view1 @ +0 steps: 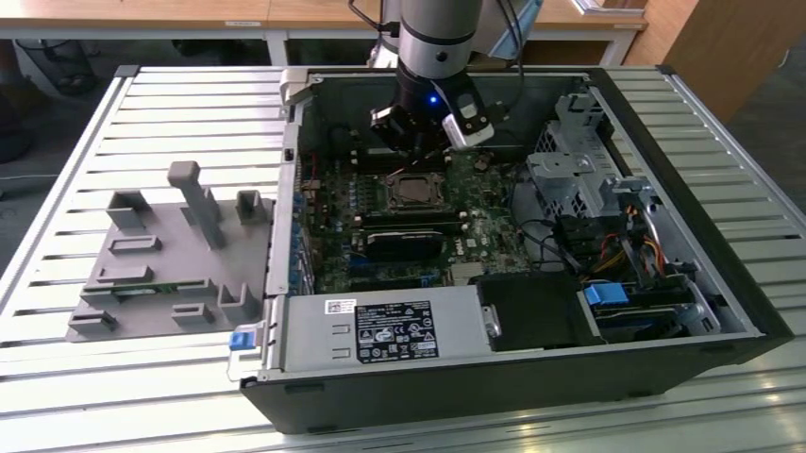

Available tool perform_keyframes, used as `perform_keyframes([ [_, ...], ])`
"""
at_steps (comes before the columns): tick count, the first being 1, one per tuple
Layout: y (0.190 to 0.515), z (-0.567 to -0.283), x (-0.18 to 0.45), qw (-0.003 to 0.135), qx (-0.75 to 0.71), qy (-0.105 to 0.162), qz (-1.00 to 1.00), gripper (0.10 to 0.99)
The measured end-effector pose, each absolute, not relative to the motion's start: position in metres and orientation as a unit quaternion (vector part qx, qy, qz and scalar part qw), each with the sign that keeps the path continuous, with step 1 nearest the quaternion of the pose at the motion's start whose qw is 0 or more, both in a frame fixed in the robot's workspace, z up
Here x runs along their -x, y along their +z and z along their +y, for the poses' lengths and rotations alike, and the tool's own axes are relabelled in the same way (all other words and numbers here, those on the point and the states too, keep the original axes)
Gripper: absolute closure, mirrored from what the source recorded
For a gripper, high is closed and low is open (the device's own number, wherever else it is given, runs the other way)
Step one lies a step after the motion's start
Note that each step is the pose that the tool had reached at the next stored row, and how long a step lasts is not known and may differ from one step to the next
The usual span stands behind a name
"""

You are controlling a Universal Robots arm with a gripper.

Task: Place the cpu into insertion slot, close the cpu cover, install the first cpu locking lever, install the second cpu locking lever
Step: 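Install the first cpu locking lever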

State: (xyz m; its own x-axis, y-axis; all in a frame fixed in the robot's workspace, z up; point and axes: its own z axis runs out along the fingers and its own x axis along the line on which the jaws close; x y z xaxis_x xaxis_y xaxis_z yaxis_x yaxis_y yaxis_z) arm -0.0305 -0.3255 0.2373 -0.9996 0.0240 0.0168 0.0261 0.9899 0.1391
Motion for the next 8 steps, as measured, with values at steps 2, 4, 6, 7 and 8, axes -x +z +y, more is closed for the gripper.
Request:
perform_keyframes([
  [2,0.2373,-0.3255,0.0305,0.008,0.013,-0.070,-0.997,0.851],
  [4,0.2373,-0.3256,0.0305,0.008,0.013,-0.070,-0.997,0.851],
  [6,0.2373,-0.3256,0.0305,0.008,0.013,-0.070,-0.997,0.851],
  [7,0.2373,-0.3256,0.0305,0.008,0.013,-0.070,-0.997,0.851],
  [8,0.2373,-0.3256,0.0305,0.008,0.013,-0.070,-0.997,0.851],
])
